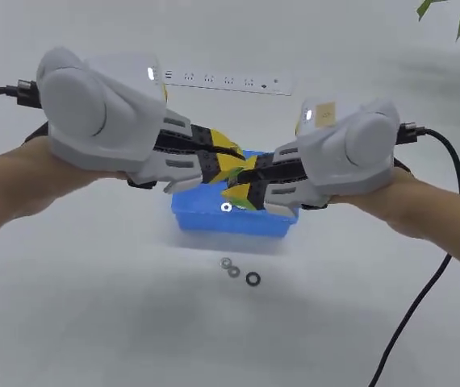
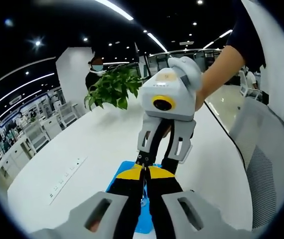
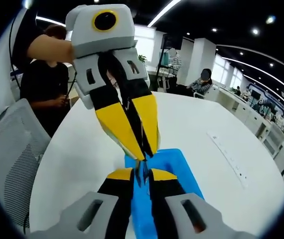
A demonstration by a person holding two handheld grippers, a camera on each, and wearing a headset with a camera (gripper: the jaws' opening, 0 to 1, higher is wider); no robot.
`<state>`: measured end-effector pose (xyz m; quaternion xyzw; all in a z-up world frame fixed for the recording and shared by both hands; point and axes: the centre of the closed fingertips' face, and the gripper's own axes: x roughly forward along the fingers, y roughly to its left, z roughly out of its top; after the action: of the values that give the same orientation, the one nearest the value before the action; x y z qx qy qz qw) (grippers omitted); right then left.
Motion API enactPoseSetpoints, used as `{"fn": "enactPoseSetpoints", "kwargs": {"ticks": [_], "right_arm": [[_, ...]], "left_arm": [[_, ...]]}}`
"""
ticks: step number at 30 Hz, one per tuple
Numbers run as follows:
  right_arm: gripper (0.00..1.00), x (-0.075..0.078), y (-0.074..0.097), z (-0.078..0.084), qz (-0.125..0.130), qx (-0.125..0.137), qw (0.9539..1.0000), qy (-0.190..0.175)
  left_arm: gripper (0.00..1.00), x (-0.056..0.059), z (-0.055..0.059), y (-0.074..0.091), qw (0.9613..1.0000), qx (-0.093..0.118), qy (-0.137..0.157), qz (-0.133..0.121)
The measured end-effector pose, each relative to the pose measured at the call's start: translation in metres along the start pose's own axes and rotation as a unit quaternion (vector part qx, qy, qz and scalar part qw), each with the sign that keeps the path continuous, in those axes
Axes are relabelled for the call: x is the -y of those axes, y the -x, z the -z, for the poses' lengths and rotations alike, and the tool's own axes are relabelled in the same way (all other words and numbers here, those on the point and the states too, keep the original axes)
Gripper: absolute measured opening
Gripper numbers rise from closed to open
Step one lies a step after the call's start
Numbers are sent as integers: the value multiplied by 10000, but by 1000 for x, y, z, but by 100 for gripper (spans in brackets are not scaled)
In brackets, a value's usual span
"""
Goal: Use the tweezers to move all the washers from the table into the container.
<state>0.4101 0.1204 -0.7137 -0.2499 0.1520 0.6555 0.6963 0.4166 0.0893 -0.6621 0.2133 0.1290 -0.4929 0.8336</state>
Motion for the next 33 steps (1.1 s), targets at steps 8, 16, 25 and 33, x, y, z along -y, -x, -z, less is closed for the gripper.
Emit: {"fn": "enactPoseSetpoints", "kwargs": {"ticks": [8, 16, 25, 33], "right_arm": [[24, -1, 11, 2, 178, -55, 9998, -77], [31, 0, 32, 3, 484, -19, 9987, -175], [39, 1, 67, 2, 857, 286, 9948, -478], [47, -8, 96, 14, 1000, 467, 9905, -819]], "left_arm": [[6, -1, -4, 9, 9999, 0, -18, -139], [6, 4, -12, 15, 9997, 19, -54, -255], [6, 13, -25, 25, 9994, 187, -47, -303], [6, 22, -33, 30, 9991, 296, -42, -301]]}}
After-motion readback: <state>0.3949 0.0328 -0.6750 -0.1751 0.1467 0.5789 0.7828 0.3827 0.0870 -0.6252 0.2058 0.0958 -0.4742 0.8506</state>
